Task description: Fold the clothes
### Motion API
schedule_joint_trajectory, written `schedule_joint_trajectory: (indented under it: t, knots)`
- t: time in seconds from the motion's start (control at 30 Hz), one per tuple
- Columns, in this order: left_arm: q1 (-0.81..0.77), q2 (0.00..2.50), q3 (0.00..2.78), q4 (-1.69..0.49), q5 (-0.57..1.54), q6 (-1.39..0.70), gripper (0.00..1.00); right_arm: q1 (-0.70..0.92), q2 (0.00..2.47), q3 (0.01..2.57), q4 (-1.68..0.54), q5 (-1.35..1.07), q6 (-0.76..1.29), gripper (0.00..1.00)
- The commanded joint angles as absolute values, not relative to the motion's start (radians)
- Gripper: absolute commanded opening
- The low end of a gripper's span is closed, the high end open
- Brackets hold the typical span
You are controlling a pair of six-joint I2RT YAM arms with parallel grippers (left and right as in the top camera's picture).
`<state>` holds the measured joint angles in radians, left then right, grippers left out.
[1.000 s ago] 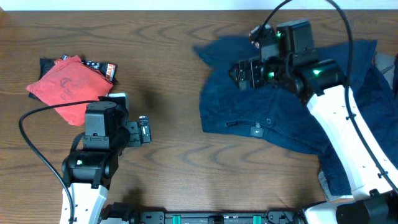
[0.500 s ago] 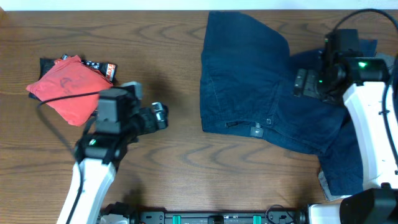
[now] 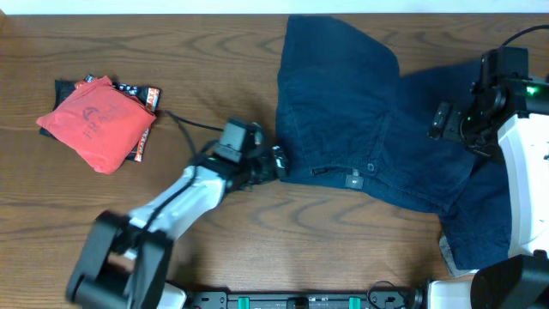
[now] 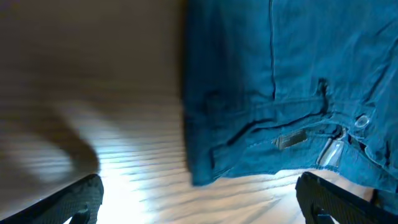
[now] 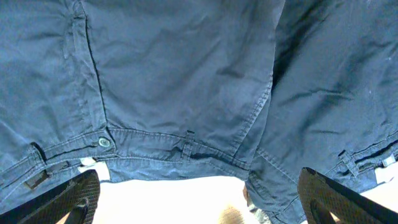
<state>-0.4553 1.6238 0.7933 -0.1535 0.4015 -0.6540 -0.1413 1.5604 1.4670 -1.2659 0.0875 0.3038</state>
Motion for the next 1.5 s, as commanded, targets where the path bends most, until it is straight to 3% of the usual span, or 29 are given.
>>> schedule_joint_trajectory:
  t: [0.0,0.27,0.3,0.33,0.6,0.83,1.0,1.03,1.07,1.1,1.17,1.27,1.47]
  knots:
    - [-0.510,1.690,0.808,-0.106,0.442,-0.764,0.92,-0.150,1.558,1.478,-1.268,0.101,0.306,0.99]
    - [-0.551,1.723,0.808,-0.023,0.428,-0.763,0.15,-0.150,1.558,1.478,-1.268,0.102,0.306,0.99]
    - [-0.543,1.722,0.809,-0.011,0.426,-0.757,0.07,-0.150,1.558,1.478,-1.269,0.102,0.306,0.99]
    - [-0.533,1.720,0.809,-0.001,0.426,-0.756,0.06,-0.150,1.558,1.478,-1.269,0.102,0.306,0.99]
    - [-0.388,1.650,0.810,-0.003,0.434,-0.623,0.06,-0.150,1.558,1.478,-1.272,0.118,0.298,0.99]
    - [-0.124,1.470,0.889,-0.007,0.302,-0.490,0.06,-0.150,1.558,1.478,-1.272,0.128,0.298,0.99]
    - [0.004,1.442,0.986,-0.090,0.455,-0.506,0.07,-0.150,1.558,1.478,-1.271,0.127,0.299,0.99]
    - [0.004,1.442,0.986,-0.112,0.494,-0.506,0.17,-0.150,1.558,1.478,-1.270,0.127,0.299,0.99]
    - [-0.003,1.444,0.985,-0.151,0.519,-0.506,0.42,-0.150,1.558,1.478,-1.269,0.127,0.299,0.99]
    - [-0.015,1.448,0.984,-0.194,0.521,-0.506,0.53,-0.150,1.558,1.478,-1.268,0.127,0.299,0.99]
    - [-0.050,1.463,0.978,-0.268,0.520,-0.505,0.64,-0.150,1.558,1.478,-1.268,0.127,0.299,0.99]
    - [-0.126,1.508,0.961,-0.320,0.520,-0.505,0.73,-0.150,1.558,1.478,-1.269,0.127,0.299,0.99]
    - [-0.282,1.660,0.952,-0.289,0.496,-0.528,0.75,-0.150,1.558,1.478,-1.274,0.127,0.298,0.99]
